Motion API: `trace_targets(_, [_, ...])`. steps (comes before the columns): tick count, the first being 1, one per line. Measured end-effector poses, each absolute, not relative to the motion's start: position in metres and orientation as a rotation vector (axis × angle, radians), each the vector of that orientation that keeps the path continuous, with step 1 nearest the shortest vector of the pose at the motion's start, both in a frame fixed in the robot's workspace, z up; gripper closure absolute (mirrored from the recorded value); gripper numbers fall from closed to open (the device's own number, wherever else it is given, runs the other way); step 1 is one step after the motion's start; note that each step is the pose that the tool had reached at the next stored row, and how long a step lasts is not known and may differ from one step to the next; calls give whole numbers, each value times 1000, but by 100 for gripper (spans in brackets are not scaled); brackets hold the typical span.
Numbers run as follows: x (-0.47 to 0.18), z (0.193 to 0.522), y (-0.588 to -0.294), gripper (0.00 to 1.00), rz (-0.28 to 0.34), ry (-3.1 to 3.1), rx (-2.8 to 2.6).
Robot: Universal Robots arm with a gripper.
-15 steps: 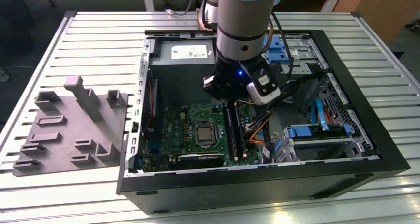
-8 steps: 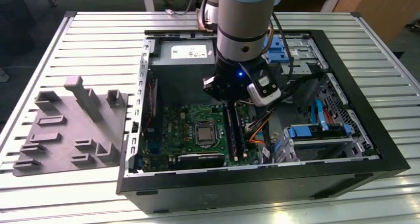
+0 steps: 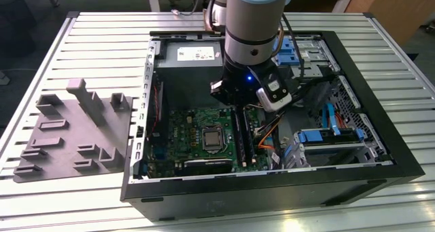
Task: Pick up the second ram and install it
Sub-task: 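Press down the second ram until it locks into place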
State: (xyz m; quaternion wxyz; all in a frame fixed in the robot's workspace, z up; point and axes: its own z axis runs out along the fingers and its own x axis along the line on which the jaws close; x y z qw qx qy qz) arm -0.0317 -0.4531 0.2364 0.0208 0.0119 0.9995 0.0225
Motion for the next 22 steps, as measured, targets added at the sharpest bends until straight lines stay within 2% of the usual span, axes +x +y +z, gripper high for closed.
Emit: trace_targets(22, [-32, 236, -463, 89, 70, 3099, 37])
